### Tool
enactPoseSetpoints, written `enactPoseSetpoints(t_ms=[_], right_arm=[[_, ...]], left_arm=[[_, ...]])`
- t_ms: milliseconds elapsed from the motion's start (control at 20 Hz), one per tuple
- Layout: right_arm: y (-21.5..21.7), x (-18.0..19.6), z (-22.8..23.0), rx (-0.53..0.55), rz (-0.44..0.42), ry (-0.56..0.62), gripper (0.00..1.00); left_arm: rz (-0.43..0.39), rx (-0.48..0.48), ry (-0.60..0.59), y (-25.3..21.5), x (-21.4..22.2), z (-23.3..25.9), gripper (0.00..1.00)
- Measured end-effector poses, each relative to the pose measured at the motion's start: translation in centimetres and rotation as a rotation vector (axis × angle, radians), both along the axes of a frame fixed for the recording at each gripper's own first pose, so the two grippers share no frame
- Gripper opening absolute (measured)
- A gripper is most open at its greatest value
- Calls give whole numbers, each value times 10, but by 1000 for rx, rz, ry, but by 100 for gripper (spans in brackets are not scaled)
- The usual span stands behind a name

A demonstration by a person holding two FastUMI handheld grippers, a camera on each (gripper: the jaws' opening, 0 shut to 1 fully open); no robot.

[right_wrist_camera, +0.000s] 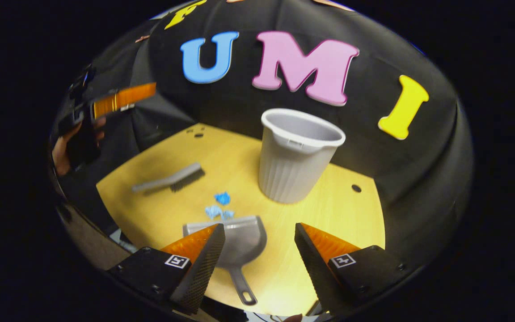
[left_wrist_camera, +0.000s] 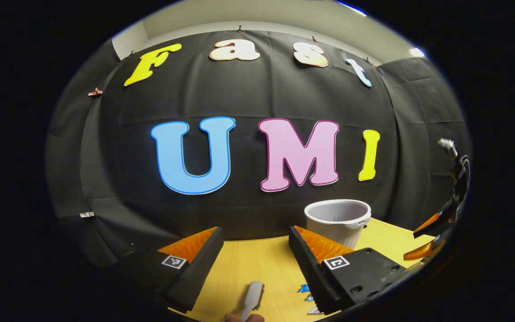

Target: Pick up the small broom and dustpan from the desktop, sweep the trash into the dustpan with the broom, and then empty the trash into the garbage bin.

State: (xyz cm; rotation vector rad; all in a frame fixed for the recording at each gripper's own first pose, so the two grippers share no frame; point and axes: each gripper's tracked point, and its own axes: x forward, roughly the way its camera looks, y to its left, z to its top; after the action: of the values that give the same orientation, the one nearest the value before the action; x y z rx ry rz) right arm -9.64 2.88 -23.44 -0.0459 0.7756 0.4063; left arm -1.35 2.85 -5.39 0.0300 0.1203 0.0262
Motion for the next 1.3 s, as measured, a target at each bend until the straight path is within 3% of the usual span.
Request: enactPoseSetpoints(t_ms=[250,500,1050,1300], right_arm=[[20,-54,-73,-55,166,219,96],[30,-68,-130,-103,253,370,95],[58,-58,-174,-88,290,509,89],[50,-51,-177,-108,227,557,56]], left_arm=[[-1,9,21,0,-1,-10,95],[2,20,28,1,-3,-17,95],[63,22,51,19,-10,-27,96],[74,22,68,21,-9,-34,95]])
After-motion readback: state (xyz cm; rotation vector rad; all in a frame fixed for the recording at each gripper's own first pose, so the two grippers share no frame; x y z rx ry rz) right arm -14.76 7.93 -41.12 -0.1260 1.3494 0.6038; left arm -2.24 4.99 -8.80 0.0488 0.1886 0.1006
